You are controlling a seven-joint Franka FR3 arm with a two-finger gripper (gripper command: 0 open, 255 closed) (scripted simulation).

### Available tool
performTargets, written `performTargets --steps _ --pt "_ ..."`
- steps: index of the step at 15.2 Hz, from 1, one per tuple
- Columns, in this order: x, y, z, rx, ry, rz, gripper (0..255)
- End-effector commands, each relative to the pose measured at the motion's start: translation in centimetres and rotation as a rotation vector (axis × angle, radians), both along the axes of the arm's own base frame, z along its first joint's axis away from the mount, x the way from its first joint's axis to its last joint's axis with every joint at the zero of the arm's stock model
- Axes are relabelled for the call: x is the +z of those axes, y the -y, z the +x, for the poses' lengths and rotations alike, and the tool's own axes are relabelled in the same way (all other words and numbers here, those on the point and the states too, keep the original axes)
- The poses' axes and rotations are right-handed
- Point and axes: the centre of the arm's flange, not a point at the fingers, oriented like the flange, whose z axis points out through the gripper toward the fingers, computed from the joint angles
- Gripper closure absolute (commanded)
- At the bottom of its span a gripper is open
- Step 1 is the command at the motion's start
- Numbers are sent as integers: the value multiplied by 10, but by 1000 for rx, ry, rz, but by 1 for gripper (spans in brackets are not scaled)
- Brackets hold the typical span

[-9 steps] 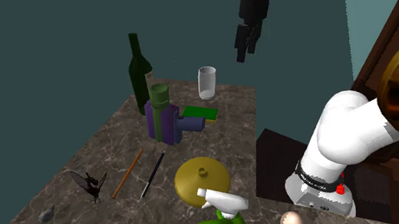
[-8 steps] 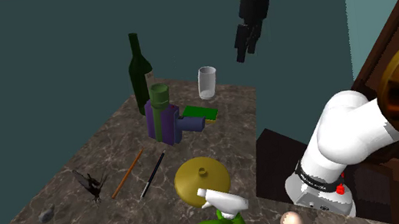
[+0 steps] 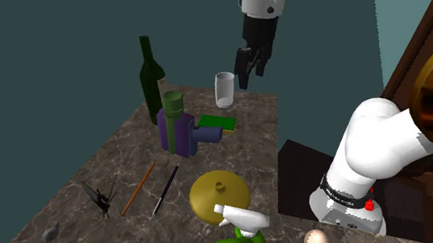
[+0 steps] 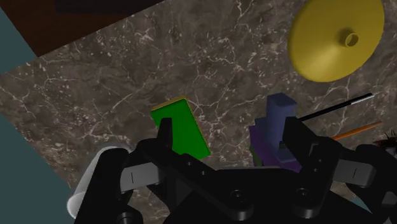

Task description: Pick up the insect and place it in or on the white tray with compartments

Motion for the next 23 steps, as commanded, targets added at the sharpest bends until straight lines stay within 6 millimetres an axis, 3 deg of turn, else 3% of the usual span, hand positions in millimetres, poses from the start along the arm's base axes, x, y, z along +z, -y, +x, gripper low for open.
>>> performTargets --steps 1,12,23 --pt "-9 -28 -3 -27 12 -8 0" --pt "-58 -173 6 -154 74 -54 0" --pt "-112 -313 36 -282 136 -100 0"
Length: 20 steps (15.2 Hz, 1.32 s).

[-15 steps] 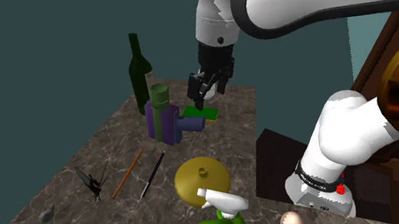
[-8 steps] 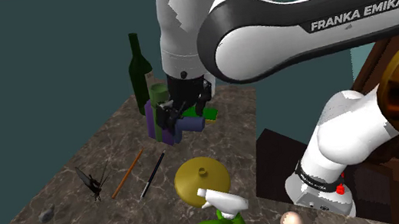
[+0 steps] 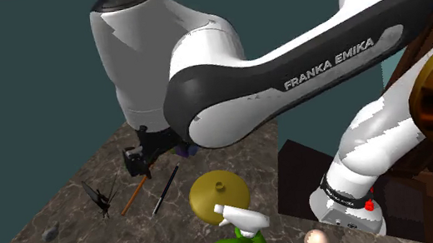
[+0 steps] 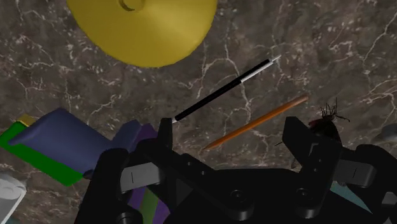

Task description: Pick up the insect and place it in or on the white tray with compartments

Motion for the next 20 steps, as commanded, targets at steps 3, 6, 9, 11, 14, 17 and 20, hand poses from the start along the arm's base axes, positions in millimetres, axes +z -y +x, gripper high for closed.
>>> performTargets --steps 3,6,9,11,14,17,20 --pt "-21 -51 13 -50 25 -13 0" --pt "-36 -87 26 -84 42 -26 0" --pt "-52 -123 41 -119 59 -39 0" --pt "-63 -146 52 -142 70 -47 0" --pt "-76 -174 66 -170 84 -57 0" --pt "-91 -171 70 -170 84 -57 0" --pt "-106 -168 73 -170 84 -57 0"
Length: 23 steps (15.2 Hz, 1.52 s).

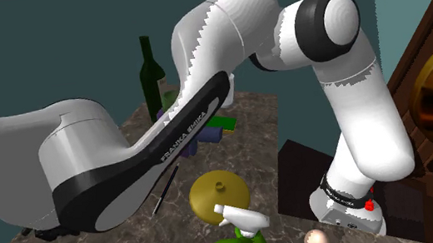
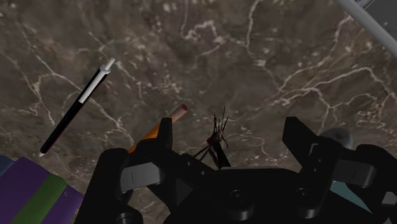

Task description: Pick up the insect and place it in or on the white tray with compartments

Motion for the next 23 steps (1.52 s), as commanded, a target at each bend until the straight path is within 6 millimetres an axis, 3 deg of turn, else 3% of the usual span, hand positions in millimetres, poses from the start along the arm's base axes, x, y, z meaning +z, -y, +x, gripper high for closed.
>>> performTargets --steps 1,9,10,19,20,22,23 --pt "-13 2 3 0 0 0 0" --pt "-13 2 3 0 0 0 0" --pt "-13 2 3 0 0 0 255" --pt "-13 2 3 0 0 0 255" --pt "-13 2 3 0 0 0 0" --pt "12 30 35 -146 -89 148 0" --pt "15 34 40 -167 -101 168 0"
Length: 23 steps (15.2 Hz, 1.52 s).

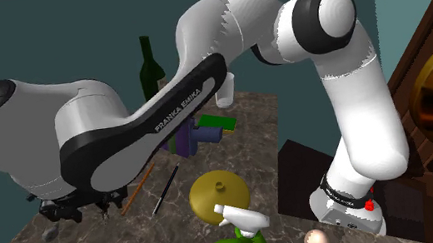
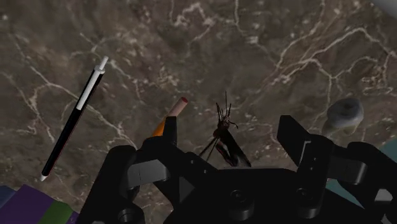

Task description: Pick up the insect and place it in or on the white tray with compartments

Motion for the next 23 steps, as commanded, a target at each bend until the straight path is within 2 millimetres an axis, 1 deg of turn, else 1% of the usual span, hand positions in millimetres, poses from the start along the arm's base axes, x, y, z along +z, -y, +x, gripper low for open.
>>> performTargets --steps 1,6,7,15,16,23 --pt "1 8 9 -42 -27 43 0" --pt "-26 10 12 -42 -27 43 0" --pt "-34 10 13 -42 -27 43 0" --pt "-34 10 13 -42 -27 43 0" --pt "-34 10 13 -42 -27 43 255" --pt "-35 9 13 -42 -27 43 255"
